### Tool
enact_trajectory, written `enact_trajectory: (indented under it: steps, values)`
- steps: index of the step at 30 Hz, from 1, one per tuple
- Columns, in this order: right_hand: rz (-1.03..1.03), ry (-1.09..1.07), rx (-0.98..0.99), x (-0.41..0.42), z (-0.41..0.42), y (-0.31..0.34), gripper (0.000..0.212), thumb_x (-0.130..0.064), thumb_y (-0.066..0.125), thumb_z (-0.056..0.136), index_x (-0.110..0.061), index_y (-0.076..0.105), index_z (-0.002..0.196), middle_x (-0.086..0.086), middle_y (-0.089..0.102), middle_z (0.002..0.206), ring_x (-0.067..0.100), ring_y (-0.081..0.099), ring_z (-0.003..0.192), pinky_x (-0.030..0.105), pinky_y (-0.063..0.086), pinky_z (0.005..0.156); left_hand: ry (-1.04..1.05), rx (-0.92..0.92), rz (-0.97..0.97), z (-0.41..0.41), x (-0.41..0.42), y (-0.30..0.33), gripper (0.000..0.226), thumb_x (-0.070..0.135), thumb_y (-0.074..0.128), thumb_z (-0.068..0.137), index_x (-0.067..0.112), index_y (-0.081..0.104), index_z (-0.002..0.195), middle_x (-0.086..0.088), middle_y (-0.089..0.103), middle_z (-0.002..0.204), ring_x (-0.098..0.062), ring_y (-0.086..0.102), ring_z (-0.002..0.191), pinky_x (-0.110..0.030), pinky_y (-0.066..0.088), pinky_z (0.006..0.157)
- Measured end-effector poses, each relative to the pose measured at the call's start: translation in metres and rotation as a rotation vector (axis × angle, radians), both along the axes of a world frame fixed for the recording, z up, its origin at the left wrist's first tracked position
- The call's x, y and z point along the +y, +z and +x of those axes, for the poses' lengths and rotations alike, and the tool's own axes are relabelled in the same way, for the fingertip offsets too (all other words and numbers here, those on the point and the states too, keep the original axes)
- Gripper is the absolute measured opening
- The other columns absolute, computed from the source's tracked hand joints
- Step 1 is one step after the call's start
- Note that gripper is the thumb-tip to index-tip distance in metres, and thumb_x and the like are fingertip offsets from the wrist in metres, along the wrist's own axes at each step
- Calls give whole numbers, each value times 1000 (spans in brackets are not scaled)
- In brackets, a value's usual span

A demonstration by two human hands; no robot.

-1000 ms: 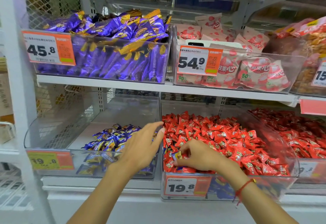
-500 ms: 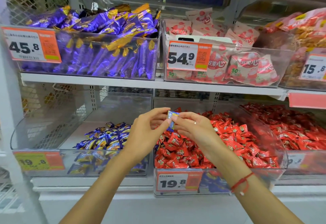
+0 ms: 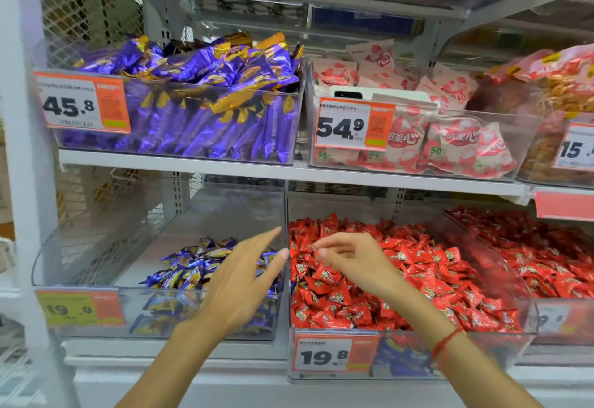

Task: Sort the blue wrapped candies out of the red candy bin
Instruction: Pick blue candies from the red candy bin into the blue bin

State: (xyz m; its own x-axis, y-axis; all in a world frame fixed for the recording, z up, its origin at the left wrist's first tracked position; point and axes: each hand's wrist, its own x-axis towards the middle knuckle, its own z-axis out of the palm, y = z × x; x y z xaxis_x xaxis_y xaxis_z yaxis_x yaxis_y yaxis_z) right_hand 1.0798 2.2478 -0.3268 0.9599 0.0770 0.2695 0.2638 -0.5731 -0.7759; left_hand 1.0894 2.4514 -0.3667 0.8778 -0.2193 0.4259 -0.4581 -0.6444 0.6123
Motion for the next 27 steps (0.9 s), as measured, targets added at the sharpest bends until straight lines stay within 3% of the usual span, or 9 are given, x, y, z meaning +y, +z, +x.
enact_trajectory:
  steps: [2,5,10,12,16,18,21,24,27]
  values:
    - [-284,45,47,10,23,-13,15,-18,63,91,-18,75,101,-6,72,96,5,65,87,20,50,82,-33,43,8,-3,-6,-4,57,63,25,89,45,36,142,27,40,141,3,36,132,-17,30,101]
    - [-576,67,220,23,55,-30,18,-19,64,89,-10,75,100,3,73,96,16,64,84,26,49,75,-9,10,1,0,-7,-4,51,59,27,93,44,41,139,29,45,137,4,42,127,-15,32,94]
    - [-787,-80,256,42,73,-39,26,-25,68,83,-6,69,102,12,68,104,28,65,96,31,47,76,22,-30,58,6,-8,-3,36,46,39,100,45,42,136,28,52,131,1,54,115,-28,46,85]
    - [-723,-121,198,37,74,-41,18,-18,66,81,-8,73,94,8,72,99,26,68,95,31,52,75,26,-12,58,5,-8,-1,34,43,41,100,44,44,134,28,55,127,-1,58,106,-28,44,77]
    - [-479,-112,68,11,49,-30,7,-21,73,82,-19,79,81,-7,75,85,5,66,76,26,53,74,45,-8,-69,6,-8,9,29,45,40,100,41,58,122,23,63,115,8,56,96,-25,46,80]
    - [-276,-119,-23,-1,29,-19,10,-23,71,86,-18,79,85,-11,73,86,-1,63,76,20,50,75,22,-15,-162,5,-10,17,30,50,41,97,41,60,118,25,63,112,14,53,94,-21,44,80]
    - [91,-104,16,-11,4,-9,12,-24,70,87,-15,77,90,-10,72,85,-3,64,73,14,48,69,-72,-15,-239,2,-20,28,30,55,50,91,46,61,117,27,63,111,9,57,102,-27,47,89]
    - [264,-96,132,-13,-12,0,14,-28,69,86,-19,77,94,-4,75,90,2,67,75,8,45,60,-106,-44,-103,-5,-32,33,35,48,62,88,47,58,123,28,60,121,6,53,114,-28,45,97]
    - [462,-56,260,-9,-18,5,19,-31,67,88,-19,75,100,-4,75,94,4,69,82,17,48,71,-58,-176,63,-10,-41,33,37,41,68,86,46,60,122,26,64,116,7,55,107,-13,44,82]
